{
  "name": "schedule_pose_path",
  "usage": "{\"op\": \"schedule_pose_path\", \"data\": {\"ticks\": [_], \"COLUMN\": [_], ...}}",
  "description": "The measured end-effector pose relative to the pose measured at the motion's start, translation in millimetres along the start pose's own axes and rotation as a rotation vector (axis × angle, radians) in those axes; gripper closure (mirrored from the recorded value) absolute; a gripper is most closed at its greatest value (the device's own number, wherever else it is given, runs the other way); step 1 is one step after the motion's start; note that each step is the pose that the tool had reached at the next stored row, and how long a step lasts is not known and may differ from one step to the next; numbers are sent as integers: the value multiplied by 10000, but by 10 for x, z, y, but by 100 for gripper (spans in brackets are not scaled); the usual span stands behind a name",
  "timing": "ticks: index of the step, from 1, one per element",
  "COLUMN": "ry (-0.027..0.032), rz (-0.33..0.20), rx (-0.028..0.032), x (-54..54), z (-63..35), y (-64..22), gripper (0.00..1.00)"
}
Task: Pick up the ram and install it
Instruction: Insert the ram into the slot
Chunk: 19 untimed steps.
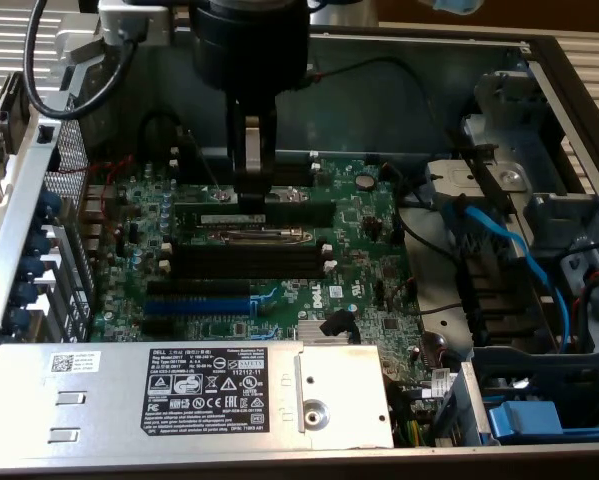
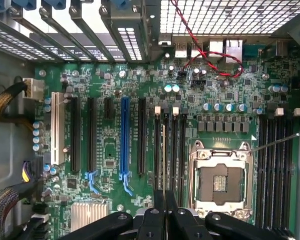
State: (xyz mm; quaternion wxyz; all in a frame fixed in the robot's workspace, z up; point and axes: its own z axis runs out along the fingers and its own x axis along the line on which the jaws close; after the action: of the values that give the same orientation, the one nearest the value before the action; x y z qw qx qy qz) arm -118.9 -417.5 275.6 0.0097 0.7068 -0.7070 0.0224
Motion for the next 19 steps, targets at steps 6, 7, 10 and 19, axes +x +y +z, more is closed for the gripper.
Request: {"op": "schedule_pose_path", "data": {"ticks": [6, 7, 10, 19], "ry": [2, 2, -1, -264], "rz": [17, 21, 43, 98], "rx": [5, 6, 11, 35], "x": [20, 31, 37, 76], "z": [69, 80, 120, 165], "y": [20, 20, 21, 21], "gripper": [88, 88, 88, 88]}}
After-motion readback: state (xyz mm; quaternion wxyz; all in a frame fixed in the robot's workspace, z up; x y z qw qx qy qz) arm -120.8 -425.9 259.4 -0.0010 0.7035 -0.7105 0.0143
